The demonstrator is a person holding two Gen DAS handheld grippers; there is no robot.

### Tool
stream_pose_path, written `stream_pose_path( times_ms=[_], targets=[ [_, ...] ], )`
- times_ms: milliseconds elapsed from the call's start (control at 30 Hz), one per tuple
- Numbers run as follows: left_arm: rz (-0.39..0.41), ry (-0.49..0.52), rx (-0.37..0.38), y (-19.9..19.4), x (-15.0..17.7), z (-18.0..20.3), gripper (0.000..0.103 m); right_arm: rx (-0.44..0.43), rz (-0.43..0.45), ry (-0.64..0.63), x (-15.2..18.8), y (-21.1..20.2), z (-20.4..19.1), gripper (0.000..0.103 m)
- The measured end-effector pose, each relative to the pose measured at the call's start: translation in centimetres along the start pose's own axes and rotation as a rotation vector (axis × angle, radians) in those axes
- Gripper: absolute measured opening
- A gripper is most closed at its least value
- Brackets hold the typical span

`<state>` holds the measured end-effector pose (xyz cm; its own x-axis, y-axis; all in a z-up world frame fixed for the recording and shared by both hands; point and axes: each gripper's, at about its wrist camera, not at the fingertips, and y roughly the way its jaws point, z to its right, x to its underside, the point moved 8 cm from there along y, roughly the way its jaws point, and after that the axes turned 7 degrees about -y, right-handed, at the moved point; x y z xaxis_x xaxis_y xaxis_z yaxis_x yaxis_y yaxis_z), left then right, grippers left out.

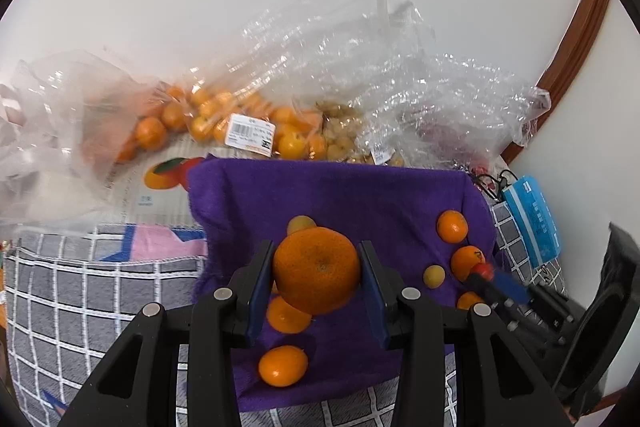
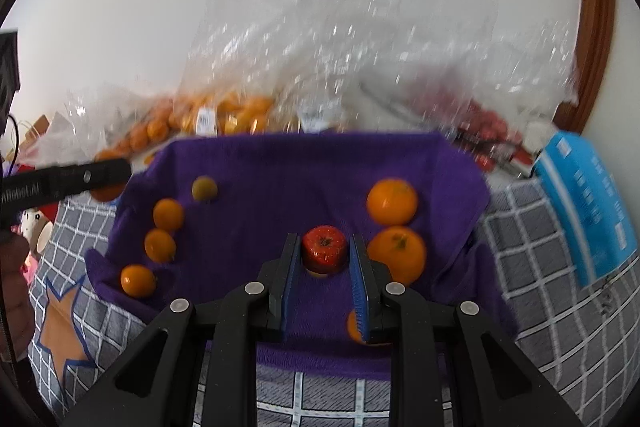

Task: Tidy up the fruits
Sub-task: 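Lower the apple among the fruits and open the right tool while the left tool lowers the orange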

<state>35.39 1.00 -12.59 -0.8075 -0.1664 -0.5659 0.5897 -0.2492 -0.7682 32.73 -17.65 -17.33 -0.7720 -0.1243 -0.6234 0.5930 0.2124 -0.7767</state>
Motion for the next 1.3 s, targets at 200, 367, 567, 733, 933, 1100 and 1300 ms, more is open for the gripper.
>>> stream_pose_path(
  times_ms=[200,367,567,733,933,1100,1300],
  targets=[
    [-0.026,-0.008,0.008,1.7,0.1,0.1,0.039,-0.033,-0.049,-0.008,1.8,1.8,-1.1,0.024],
    [-0.042,-0.012,0.017,2.8,0.2,0.0,0.039,-0.050,-0.070,-0.022,2.5,2.8,-1.8,0.024],
    [-0.080,-0.003,0.037,4.4,0.7,0.5,0.039,-0.061,-0.091,-0.027,3.2,3.6,-2.1,0.024],
    [-0.093,0.009,0.034,5.4,1.1,0.8,0.039,-0.061,-0.103,-0.028,3.5,4.3,-2.2,0.024],
    [-0.119,0.014,0.031,6.4,1.7,0.9,0.039,-0.060,-0.105,-0.027,3.3,4.7,-2.3,0.024],
    [-0.139,0.010,0.031,7.1,2.0,0.9,0.039,-0.058,-0.100,-0.032,3.4,4.6,-2.3,0.024],
    [-0.137,0.021,0.025,7.4,2.0,1.0,0.039,-0.058,-0.098,-0.029,3.4,4.4,-2.2,0.024]
  ],
)
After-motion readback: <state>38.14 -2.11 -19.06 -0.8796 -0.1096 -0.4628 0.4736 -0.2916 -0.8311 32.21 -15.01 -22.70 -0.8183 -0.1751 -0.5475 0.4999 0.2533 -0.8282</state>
